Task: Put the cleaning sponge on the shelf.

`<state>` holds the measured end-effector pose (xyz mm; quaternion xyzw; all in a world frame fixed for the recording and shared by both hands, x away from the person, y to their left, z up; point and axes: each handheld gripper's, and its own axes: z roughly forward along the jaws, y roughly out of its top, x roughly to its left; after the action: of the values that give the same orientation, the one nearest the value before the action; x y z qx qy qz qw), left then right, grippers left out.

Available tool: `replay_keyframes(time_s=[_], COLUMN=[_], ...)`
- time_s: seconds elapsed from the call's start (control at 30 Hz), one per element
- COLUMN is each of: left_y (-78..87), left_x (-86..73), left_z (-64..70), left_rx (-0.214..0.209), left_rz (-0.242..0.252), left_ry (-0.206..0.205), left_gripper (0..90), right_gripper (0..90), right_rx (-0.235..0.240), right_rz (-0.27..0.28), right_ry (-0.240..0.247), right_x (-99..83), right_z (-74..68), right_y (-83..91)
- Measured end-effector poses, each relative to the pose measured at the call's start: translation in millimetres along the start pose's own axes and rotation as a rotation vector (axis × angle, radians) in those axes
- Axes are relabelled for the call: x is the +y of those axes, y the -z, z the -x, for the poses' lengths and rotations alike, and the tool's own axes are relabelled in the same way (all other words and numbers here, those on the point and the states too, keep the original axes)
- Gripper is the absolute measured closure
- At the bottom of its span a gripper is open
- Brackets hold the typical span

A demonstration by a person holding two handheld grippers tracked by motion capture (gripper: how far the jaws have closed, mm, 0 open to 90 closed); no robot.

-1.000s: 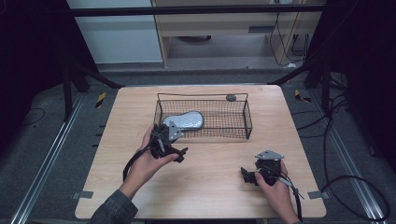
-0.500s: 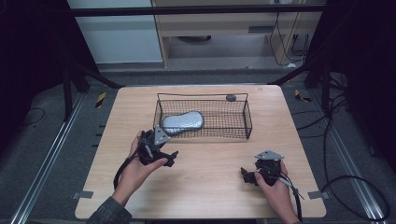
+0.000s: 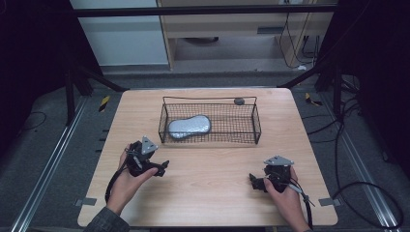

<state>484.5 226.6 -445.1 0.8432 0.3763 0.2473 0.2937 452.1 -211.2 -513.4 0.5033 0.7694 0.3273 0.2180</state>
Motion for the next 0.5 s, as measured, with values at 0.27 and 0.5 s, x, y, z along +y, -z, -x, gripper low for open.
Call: replay_keyframes(time_s=[0.27,0.5], left_y=[-14.7,-21.0], left_x=[-33.0,-43.7], left_z=[-25.6,-35.7], left_rx=[0.034,0.022], left_rz=[-0.06,-0.059], left_ry=[0.114,0.171], left_gripper=[3.9,3.6], right_gripper=[0.7,0.7], right_rx=[0.004,0.004], right_rz=[0.0,0.0], right_ry=[0.003,0.004], right_x=[-0.1,-0.1], right_z=[-0.2,-0.4], right_y=[0.2,0.2])
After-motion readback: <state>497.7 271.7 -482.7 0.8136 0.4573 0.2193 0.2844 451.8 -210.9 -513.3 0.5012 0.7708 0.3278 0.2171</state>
